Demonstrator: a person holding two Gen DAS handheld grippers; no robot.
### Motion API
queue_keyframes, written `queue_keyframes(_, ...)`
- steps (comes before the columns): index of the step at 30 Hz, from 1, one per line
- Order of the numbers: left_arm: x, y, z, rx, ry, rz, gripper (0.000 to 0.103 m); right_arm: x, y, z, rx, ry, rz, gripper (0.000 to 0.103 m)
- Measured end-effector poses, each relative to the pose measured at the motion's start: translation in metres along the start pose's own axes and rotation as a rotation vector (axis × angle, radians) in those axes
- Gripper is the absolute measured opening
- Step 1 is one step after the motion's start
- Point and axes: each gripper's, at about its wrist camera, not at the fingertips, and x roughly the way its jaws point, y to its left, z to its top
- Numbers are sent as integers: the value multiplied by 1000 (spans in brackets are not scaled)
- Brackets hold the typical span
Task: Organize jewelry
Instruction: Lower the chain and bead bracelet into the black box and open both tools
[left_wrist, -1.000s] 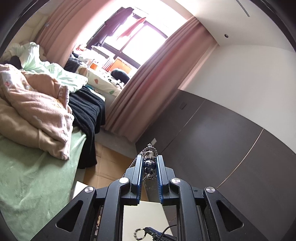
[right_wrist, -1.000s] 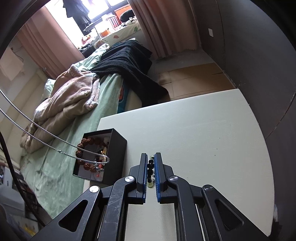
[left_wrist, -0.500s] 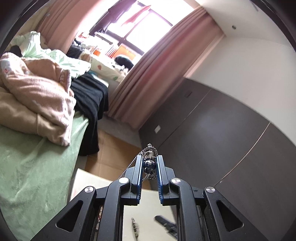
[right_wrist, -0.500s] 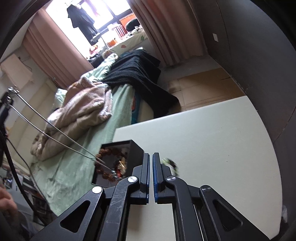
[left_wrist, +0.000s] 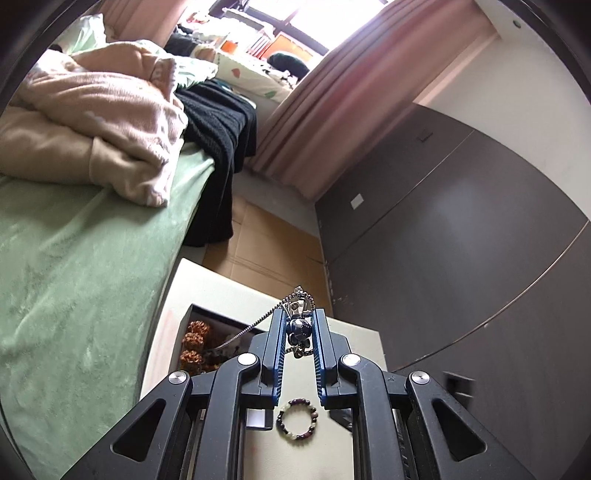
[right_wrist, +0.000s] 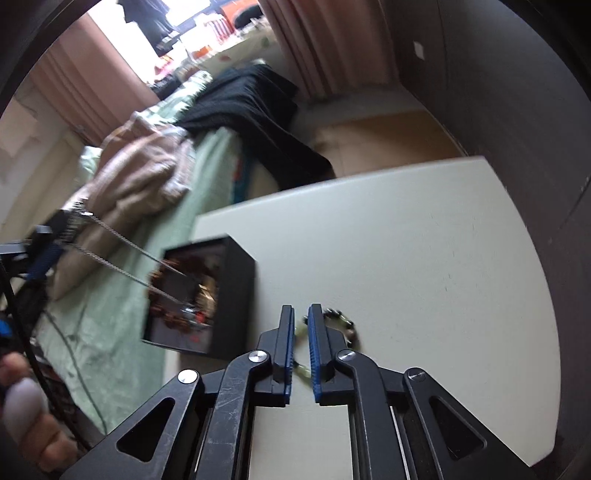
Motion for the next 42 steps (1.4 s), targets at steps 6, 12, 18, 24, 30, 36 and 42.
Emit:
queue_keyframes(6, 4, 8, -7, -16, 31, 13, 14, 44, -8, -4, -15, 103, -153, 11)
queue_keyframes(12, 9, 15, -10, -37, 48, 34, 14, 66, -14, -4, -11, 131, -180, 11)
queue_keyframes(18, 4, 16, -8, -40, 47, 15, 67, 58, -6, -3, -12, 88, -163, 11)
queue_keyframes(24, -6, 31, -3, -75, 24, 45, 67, 15, 9, 3, -9, -36, -41, 11)
queue_keyframes(30, -10, 42, 0, -94, 24, 61, 67, -25, 39, 6, -65, -149, 57, 11)
queue_keyframes(36, -12, 46, 1, -102, 24, 68, 67, -40, 67, 9, -69, -215, 192, 11)
queue_keyframes(42, -12, 46, -1, -93, 31, 81, 67, -8, 85, 11, -74, -146, 259, 24)
